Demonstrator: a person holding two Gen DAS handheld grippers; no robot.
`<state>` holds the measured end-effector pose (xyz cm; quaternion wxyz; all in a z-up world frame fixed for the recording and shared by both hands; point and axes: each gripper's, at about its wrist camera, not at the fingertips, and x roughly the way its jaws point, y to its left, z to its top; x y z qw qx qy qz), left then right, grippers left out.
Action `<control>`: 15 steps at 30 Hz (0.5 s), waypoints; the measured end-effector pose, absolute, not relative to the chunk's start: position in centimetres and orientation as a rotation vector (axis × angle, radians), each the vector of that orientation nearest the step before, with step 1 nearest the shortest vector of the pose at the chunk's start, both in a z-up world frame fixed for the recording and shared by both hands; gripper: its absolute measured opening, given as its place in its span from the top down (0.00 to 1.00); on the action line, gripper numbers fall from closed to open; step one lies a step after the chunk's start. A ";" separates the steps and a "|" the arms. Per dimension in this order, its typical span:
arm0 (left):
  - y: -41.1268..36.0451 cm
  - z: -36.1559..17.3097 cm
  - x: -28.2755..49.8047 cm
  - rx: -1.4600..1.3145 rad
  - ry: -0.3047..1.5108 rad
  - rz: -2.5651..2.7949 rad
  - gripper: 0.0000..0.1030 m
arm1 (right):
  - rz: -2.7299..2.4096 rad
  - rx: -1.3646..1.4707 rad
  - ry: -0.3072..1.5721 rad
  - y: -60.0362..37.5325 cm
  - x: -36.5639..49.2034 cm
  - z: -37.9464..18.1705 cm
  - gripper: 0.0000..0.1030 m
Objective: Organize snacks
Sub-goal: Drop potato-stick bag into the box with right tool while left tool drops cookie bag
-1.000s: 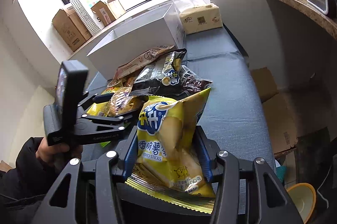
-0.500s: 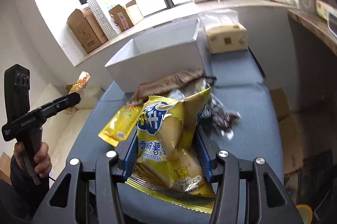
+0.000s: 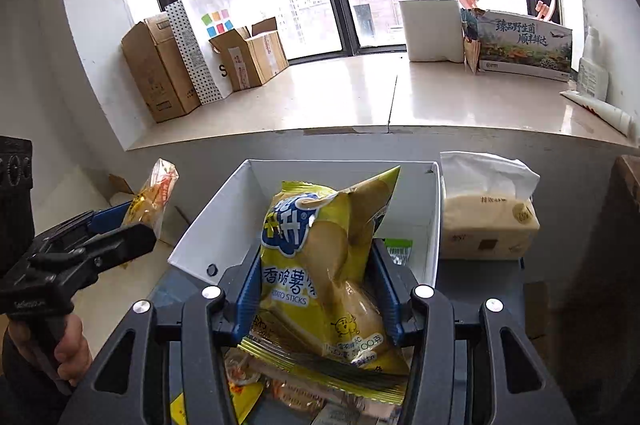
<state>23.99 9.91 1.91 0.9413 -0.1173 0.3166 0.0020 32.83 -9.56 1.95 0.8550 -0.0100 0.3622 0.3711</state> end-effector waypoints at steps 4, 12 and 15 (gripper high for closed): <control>10.3 -0.3 27.7 -0.212 0.717 0.035 0.19 | 0.738 -0.045 0.835 -7.5 36.8 -0.2 0.46; 12.0 -4.2 28.5 -0.196 0.803 0.059 0.00 | 0.688 -0.003 0.868 -8.7 38.8 -2.8 0.00; 12.9 -4.4 27.7 -0.226 0.794 0.055 0.00 | 0.685 0.053 0.875 -10.2 39.1 -2.8 0.00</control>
